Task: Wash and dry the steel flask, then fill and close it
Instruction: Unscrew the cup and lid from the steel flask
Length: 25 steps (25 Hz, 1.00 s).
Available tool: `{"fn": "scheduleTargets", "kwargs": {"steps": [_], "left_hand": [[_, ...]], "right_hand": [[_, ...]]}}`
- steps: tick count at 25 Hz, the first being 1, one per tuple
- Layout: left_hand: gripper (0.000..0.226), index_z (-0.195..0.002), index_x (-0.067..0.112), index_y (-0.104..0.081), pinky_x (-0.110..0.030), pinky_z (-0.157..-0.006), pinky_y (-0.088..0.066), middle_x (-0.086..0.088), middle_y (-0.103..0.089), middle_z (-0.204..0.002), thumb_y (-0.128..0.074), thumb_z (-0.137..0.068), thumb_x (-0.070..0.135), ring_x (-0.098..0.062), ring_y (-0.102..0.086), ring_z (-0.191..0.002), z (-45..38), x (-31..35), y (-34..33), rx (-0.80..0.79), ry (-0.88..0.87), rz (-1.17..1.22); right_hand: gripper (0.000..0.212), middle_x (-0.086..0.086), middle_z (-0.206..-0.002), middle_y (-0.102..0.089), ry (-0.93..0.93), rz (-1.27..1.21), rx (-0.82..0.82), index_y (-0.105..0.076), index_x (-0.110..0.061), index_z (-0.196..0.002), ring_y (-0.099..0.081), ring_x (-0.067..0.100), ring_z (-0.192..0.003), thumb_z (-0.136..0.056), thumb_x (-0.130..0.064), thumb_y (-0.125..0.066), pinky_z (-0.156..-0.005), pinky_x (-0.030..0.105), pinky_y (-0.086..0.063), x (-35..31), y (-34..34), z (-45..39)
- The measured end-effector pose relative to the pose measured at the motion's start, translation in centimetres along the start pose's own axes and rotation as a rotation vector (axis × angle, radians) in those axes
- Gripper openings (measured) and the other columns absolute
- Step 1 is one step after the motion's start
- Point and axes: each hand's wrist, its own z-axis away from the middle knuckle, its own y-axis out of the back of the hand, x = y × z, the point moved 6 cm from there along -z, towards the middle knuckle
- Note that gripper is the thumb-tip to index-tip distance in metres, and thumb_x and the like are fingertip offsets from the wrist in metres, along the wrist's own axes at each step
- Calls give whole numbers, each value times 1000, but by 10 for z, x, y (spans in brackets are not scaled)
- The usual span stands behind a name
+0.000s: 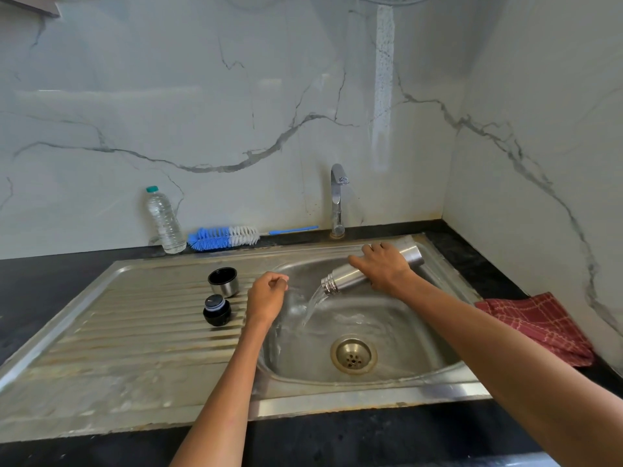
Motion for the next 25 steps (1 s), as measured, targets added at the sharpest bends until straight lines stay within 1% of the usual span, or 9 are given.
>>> {"fn": "scheduleTargets", "kwargs": {"steps": [3, 5, 9, 13, 16, 21, 25], "left_hand": [[23, -87, 33, -66, -38, -91, -55, 7, -73, -95, -57, -101, 17, -19, -70, -94, 1, 1, 1, 7, 4, 8], [23, -87, 32, -67, -39, -91, -56, 6, -73, -94, -57, -100, 16, -21, -71, -94, 1, 0, 1, 6, 4, 14], [25, -83, 32, -66, -40, -93, -55, 5, -73, -98, -57, -100, 15, -21, -70, -96, 3, 3, 3, 12, 0, 3], [26, -83, 31, -66, -40, -94, -55, 4, -73, -97, -56, -100, 14, -23, -69, -96, 4, 3, 3, 21, 1, 1], [25, -83, 30, -67, -40, -94, -55, 4, -73, -97, -56, -99, 14, -24, -70, -97, 4, 4, 3, 12, -5, -1], [26, -83, 31, -67, -42, -93, -56, 6, -73, -93, -56, -99, 14, -25, -70, -94, 6, 5, 4, 19, -2, -11], [26, -83, 32, -66, -42, -93, -56, 7, -73, -91, -56, -100, 15, -24, -70, -92, 7, 6, 5, 22, -12, -14]], "right_hand": [[63, 13, -130, -54, 57, 92, 40, -34, -29, -143, -54, 32, -116, -91, -26, -69, -100, 42, -41, 4, 14, -3], [62, 12, -130, -53, 82, 143, 72, -35, -30, -144, -53, 31, -115, -91, -26, -69, -99, 42, -39, 6, 27, -5], [64, 13, -134, -52, 136, 248, 108, -36, -30, -144, -52, 32, -121, -89, -26, -71, -106, 43, -36, 5, 44, -5], [72, 15, -133, -53, 241, 406, 184, -40, -30, -139, -55, 34, -118, -79, -28, -80, -110, 47, -36, -2, 51, 4], [76, 20, -133, -51, 289, 502, 230, -37, -28, -139, -53, 37, -118, -77, -22, -80, -114, 51, -32, -3, 55, 11], [79, 17, -128, -53, 322, 512, 284, -35, -29, -143, -54, 37, -115, -78, -18, -78, -115, 52, -30, 6, 70, 17], [85, 17, -130, -52, 318, 491, 318, -33, -27, -146, -52, 37, -120, -76, -13, -80, -117, 52, -29, 16, 78, 24]]}}
